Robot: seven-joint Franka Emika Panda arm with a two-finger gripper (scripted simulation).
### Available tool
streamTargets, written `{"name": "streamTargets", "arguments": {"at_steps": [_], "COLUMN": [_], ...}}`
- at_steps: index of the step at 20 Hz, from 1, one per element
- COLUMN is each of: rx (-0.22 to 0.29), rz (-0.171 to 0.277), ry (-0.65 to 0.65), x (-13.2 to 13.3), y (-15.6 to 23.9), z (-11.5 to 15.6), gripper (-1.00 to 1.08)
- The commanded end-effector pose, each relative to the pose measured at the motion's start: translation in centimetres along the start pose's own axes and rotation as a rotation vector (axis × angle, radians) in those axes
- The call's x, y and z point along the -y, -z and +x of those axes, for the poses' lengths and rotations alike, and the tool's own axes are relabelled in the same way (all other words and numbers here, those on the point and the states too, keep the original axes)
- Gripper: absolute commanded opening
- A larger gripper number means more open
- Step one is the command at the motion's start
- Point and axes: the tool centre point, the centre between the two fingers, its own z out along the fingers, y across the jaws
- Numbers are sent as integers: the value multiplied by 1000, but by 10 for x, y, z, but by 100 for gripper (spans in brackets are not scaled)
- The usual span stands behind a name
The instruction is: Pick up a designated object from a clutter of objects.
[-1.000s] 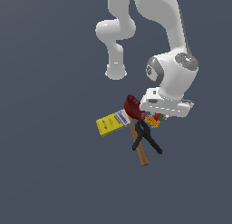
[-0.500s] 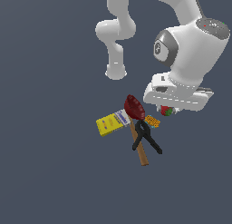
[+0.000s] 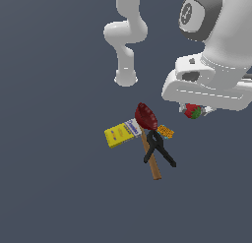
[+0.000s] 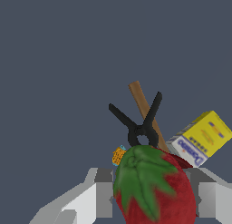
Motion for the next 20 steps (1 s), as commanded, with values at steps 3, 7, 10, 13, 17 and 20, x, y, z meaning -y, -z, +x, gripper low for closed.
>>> {"name": "streamTargets", "arguments": {"at_steps": [3, 7, 10, 13, 17, 20], "rx": [1, 1, 1, 1, 1, 1], "rz": [-1, -1, -1, -1, -1, -1], "ry": [1, 1, 1, 1, 1, 1], "x": [2, 3, 4, 5, 6, 7], "y": [33, 58, 74, 89, 103, 111], "z": [14, 25, 32, 39, 46, 50], "gripper": [-100, -100, -100, -100, -100, -100]}}
